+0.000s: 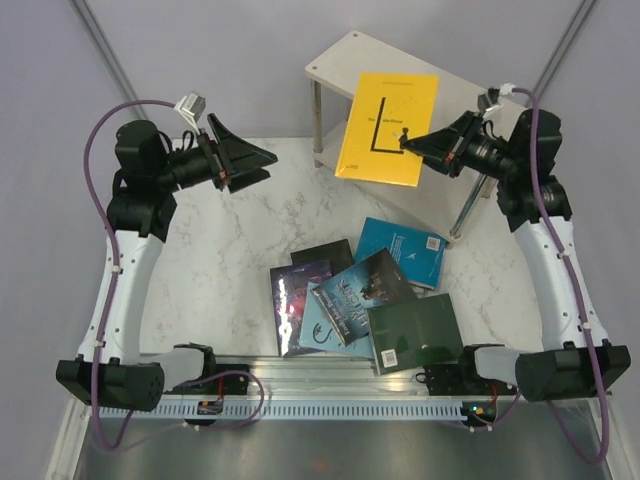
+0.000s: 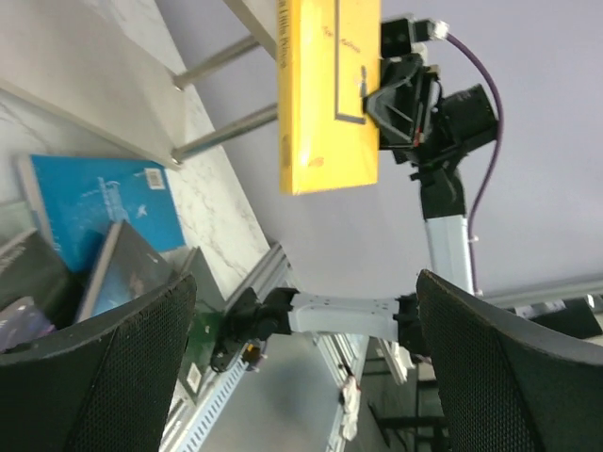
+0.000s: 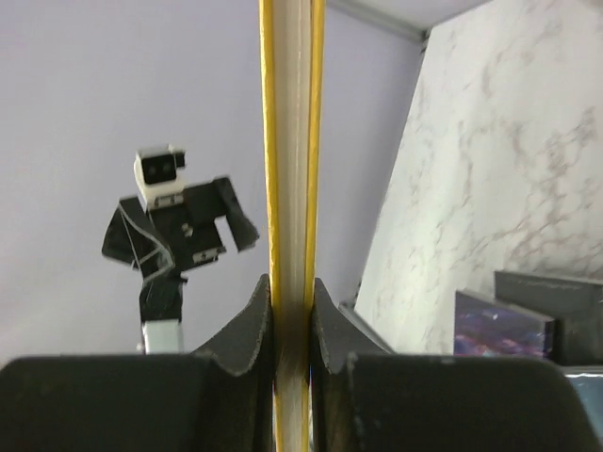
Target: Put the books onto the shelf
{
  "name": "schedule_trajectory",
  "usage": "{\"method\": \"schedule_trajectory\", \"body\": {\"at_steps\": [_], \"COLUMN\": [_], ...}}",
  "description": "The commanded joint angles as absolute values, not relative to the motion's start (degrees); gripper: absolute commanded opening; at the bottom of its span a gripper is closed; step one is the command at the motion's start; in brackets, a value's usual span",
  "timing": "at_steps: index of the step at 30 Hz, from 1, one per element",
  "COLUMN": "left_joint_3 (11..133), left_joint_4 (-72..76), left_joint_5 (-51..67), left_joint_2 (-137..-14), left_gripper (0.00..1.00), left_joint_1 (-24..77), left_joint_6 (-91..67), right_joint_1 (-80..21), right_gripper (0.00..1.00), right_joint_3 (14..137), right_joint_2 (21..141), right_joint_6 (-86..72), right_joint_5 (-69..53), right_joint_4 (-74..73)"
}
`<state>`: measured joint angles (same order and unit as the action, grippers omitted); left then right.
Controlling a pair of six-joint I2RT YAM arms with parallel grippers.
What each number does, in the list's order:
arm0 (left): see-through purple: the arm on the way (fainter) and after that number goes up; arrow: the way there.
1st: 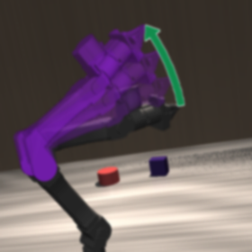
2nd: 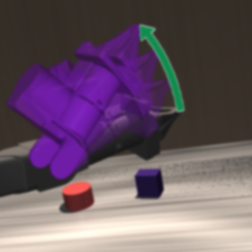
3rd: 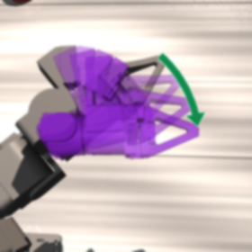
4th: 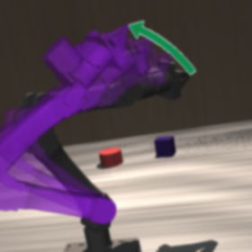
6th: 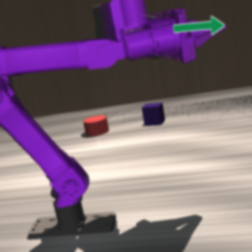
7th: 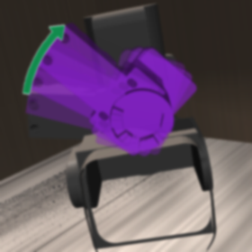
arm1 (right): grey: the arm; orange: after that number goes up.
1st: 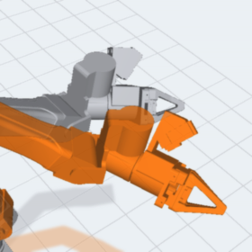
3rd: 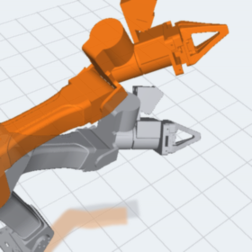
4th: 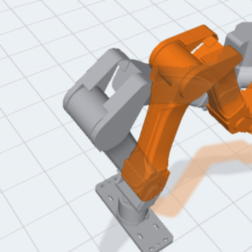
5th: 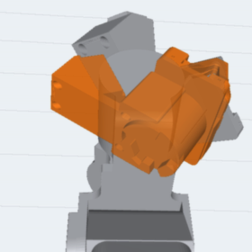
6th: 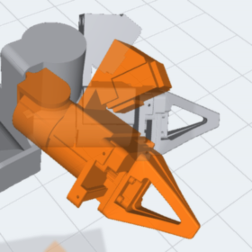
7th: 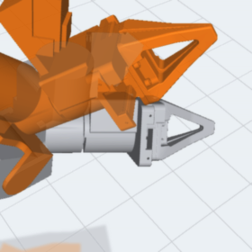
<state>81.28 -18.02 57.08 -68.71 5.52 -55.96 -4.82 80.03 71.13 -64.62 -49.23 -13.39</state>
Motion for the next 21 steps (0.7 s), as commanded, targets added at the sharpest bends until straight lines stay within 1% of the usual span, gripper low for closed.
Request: {"method": "schedule_trajectory", "body": {"at_steps": [1, 5, 6, 10, 12, 15, 21], "left_joint_3": [85.42, 85.26, 84.91, 82.63, 81.48, 78.15, 74.62], "left_joint_4": [-26.60, -32.67, -33.91, -39.54, -41.48, -42.71, -42.89], "left_joint_5": [52.48, 46.86, 45.28, 41.49, 39.74, 38.32, 37.71], "left_joint_2": [-68.12, -67.24, -67.06, -65.75, -64.87, -62.93, -61.00], "left_gripper": [1.00, 1.00, 1.00, 1.00, 1.00, 1.00, 0.99], "left_joint_1": [3.52, 3.52, 3.52, 3.52, 3.52, 3.52, 3.52], "left_joint_6": [-48.19, -43.95, -43.16, -38.60, -37.36, -35.86, -35.42], "right_joint_1": [1.64, 6.05, 7.11, 13.87, 15.46, 17.40, 17.75], "right_gripper": [0.00, 0.00, 0.00, 0.00, 0.00, 0.00, 0.00], "right_joint_3": [89.54, 102.72, 107.96, 116.88, 120.39, 122.61, 124.71], "right_joint_2": [72.15, 79.34, 80.76, 86.91, 89.38, 91.66, 94.74], "right_joint_6": [-63.99, -56.45, -53.47, -47.49, -45.19, -42.19, -42.27], "right_joint_5": [-47.99, -43.08, -41.67, -35.88, -34.11, -31.73, -28.57], "right_joint_4": [-18.53, -30.82, -37.11, -50.77, -56.48, -60.38, -60.03]}}
